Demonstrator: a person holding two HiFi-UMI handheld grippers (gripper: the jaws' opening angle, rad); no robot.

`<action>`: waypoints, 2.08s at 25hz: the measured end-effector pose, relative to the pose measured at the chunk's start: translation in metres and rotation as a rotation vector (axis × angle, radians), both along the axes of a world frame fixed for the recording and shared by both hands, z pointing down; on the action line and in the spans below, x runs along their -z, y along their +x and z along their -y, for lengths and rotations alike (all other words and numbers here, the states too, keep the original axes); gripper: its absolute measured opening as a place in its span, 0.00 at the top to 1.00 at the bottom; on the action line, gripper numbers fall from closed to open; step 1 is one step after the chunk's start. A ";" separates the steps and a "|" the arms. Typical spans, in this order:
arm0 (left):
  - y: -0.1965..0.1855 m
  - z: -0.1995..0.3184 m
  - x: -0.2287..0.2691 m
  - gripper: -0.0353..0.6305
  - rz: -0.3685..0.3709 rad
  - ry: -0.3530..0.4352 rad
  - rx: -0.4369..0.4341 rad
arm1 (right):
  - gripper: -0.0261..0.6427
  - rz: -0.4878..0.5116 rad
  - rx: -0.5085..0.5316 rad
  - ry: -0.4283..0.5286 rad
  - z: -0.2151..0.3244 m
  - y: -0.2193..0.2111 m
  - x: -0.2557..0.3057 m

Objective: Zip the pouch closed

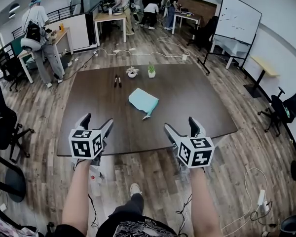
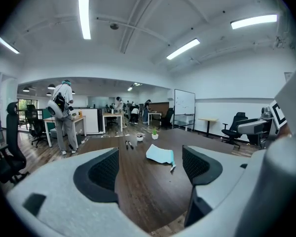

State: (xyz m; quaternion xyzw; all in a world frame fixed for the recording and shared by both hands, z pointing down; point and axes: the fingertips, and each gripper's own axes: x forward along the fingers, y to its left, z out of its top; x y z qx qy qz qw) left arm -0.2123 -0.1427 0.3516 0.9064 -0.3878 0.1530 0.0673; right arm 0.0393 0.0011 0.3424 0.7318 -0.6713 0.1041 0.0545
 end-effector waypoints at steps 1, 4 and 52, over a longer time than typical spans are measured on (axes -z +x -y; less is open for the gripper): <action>0.005 0.013 -0.001 0.40 0.001 -0.003 0.000 | 0.34 0.001 -0.002 -0.001 0.013 0.005 0.000; 0.018 0.050 -0.004 0.40 0.010 -0.014 0.000 | 0.34 0.003 -0.002 -0.010 0.053 0.020 0.001; 0.193 0.213 -0.002 0.40 0.031 -0.010 0.145 | 0.34 -0.009 0.242 0.005 0.287 0.185 0.011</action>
